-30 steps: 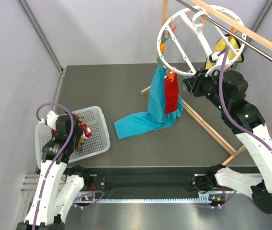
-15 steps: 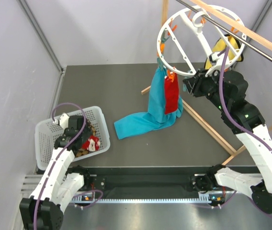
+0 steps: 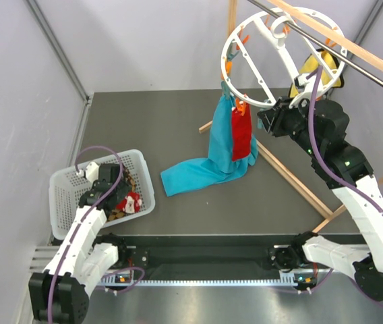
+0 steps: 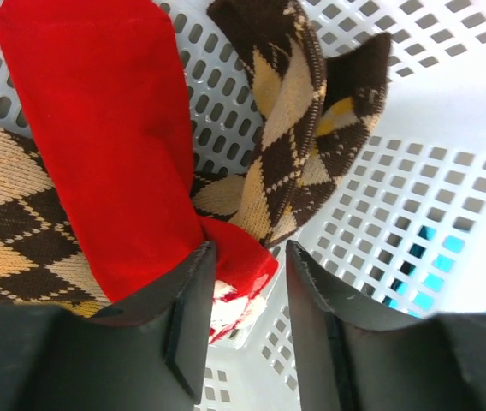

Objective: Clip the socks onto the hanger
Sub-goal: Pick up the sock from the bin.

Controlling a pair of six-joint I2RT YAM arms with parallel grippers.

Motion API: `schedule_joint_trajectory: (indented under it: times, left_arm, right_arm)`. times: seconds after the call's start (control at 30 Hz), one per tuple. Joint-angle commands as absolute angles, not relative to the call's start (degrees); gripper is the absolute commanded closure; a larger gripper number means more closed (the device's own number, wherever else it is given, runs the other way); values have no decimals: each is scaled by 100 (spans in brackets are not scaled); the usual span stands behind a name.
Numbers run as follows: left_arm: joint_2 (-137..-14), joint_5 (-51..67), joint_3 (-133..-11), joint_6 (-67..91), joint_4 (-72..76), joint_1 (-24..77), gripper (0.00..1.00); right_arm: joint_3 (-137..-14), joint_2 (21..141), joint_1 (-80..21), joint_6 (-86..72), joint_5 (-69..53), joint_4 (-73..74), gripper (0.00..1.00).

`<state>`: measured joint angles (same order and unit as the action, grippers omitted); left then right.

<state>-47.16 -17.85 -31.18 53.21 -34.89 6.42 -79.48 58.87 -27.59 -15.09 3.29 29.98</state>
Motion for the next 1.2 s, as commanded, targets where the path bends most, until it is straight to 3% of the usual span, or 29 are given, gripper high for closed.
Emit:
schedule_joint_trajectory:
  times: [0.0,0.17,0.53,0.63,0.8,1.0,1.17]
  left_arm:
    - [-4755,-2021,-3059,5414,-3489,624,59]
    - [-4720,-2127,-2980,5405,-3525,624,66]
    - [-4545,-1907,-2962,5142,-3463,624,100]
    - [-4325,-1662,-3163,5001,-3595,624,100]
    - [-3553,477,-3796,4851,-2981,624,100]
    - [-3322,1817,-4473,5018,-2128,624,100]
    - [-3357,3180,-4360,6104,-417,642,100]
  right_arm:
    - [-7875,5836,-2733,-1547,114,3375,100]
    - [-7884,5845,-2733,-1556,105,3366,100]
    - [-7884,5854,-2733,-1573,88,3366,100]
    - [-7893,5871,-2742,-1556,97,3401,100]
    - [-7928,5854,-2733,-1564,97,3410,100]
    - [-7972,5862,-2733,-1635,35,3384,100]
    - [-8024,5836,-2733,-1705,-149,3401,100]
